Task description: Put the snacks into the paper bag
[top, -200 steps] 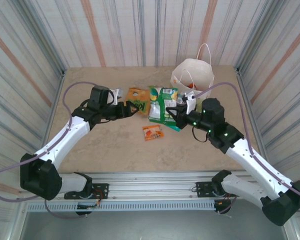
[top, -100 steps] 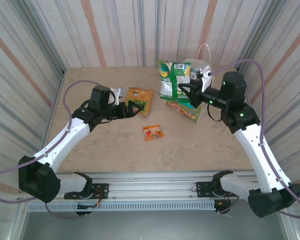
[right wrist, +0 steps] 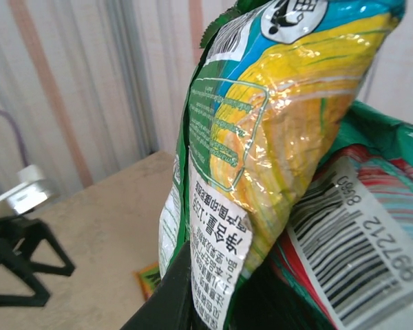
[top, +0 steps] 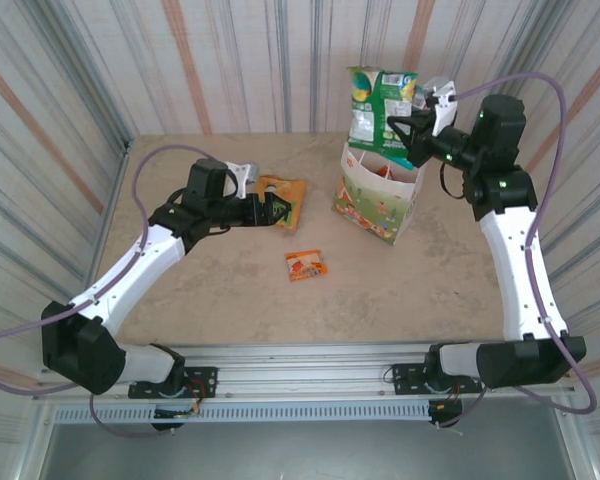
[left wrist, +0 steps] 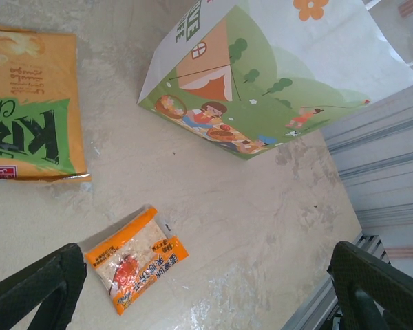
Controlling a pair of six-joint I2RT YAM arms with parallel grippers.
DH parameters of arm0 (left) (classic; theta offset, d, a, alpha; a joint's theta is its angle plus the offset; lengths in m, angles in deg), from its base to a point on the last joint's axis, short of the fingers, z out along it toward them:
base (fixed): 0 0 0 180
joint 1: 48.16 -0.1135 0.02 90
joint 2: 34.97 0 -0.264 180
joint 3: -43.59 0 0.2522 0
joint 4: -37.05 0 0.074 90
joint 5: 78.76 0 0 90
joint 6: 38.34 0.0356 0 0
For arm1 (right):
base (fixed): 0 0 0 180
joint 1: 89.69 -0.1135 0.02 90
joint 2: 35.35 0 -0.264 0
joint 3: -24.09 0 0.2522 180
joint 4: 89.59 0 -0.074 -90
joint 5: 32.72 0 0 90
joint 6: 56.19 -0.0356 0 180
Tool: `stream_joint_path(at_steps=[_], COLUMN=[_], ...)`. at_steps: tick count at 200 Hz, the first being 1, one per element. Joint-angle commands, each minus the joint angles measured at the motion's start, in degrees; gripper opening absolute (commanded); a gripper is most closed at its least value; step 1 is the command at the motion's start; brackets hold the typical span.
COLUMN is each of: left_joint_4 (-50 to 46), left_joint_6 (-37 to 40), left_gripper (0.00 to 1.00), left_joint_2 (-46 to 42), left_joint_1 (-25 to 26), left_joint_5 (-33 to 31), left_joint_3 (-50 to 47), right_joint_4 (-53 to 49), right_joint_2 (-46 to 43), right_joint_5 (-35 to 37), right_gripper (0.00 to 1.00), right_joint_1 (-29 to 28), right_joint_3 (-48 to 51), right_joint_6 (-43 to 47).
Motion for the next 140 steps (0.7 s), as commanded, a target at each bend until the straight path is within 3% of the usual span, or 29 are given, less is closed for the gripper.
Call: stream_joint_path(at_steps=[1, 74, 140], left_joint_4=[-0.66, -0.54, -0.46], left_joint_6=[1.72, 1.81, 1.85], left_gripper=[0.96, 0.95, 0.95], left_joint_2=[0.92, 1.98, 3.37], left_joint_1=[0.51, 0.59, 0.63], left_joint_5=[-0.54, -0.72, -0.64], left_joint_3=[2.09, 2.80, 3.66], right_joint_4=[5.52, 22.40, 16.37], right_joint_2=[2.52, 12.07, 15.07], right_joint_5=[-2.04, -10.50, -6.19], right_gripper=[0.00, 0.00, 0.00], right_joint_1=[2.32, 6.32, 7.50], right_joint_3=[-4.26, -9.15, -14.33], right_joint_6=[0.50, -14.36, -10.54])
